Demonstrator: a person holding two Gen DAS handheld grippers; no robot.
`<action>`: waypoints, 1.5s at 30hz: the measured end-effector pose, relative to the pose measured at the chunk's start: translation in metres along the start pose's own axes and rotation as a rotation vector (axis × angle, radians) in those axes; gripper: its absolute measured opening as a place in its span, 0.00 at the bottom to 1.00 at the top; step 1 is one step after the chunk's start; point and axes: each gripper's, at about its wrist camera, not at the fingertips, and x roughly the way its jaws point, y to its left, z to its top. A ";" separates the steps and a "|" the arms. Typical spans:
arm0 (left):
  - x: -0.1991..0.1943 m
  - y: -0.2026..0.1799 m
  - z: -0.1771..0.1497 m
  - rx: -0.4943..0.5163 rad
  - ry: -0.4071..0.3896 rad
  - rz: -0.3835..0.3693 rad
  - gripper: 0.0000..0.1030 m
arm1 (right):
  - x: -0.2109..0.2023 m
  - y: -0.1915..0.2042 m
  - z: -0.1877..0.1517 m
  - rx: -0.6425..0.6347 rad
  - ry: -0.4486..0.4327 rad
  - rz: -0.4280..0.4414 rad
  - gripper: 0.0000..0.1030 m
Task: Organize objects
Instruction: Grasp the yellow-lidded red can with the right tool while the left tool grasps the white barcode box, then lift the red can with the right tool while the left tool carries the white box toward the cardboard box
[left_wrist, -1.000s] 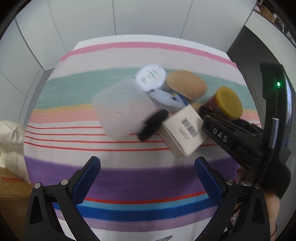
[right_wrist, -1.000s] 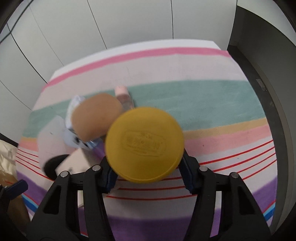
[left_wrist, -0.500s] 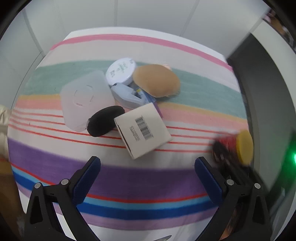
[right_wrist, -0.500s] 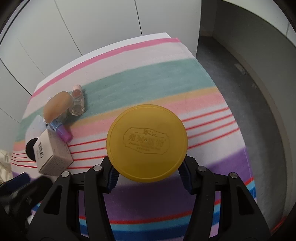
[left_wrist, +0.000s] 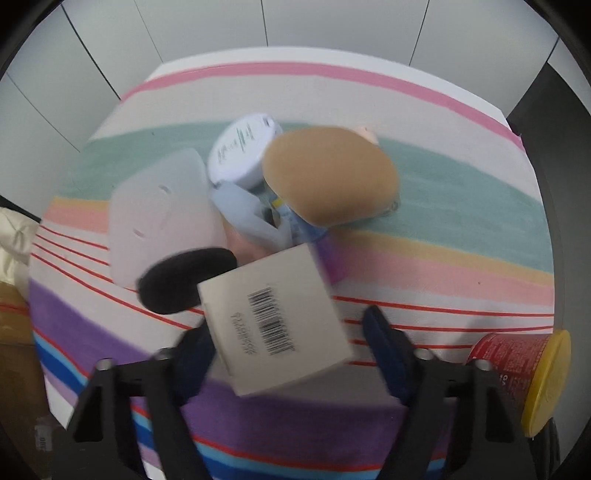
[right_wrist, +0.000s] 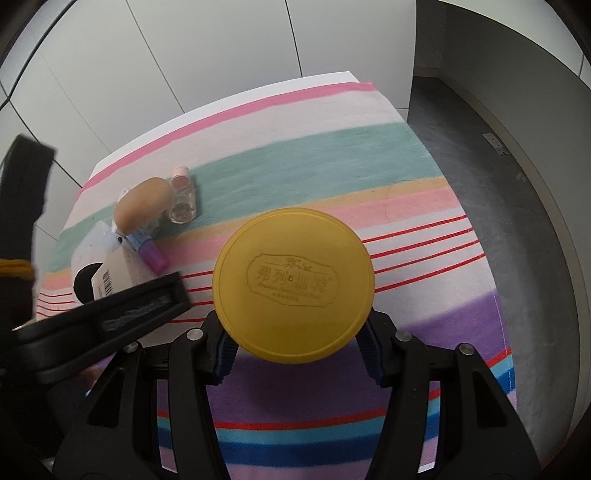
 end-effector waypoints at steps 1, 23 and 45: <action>-0.002 0.002 -0.001 -0.011 -0.011 -0.015 0.56 | 0.001 0.001 0.000 -0.006 0.003 -0.006 0.56; -0.068 0.002 -0.014 0.164 -0.107 0.050 0.52 | -0.050 0.035 0.014 -0.120 0.010 -0.033 0.56; -0.272 0.075 0.013 0.177 -0.334 -0.009 0.52 | -0.221 0.097 0.062 -0.217 -0.188 -0.053 0.56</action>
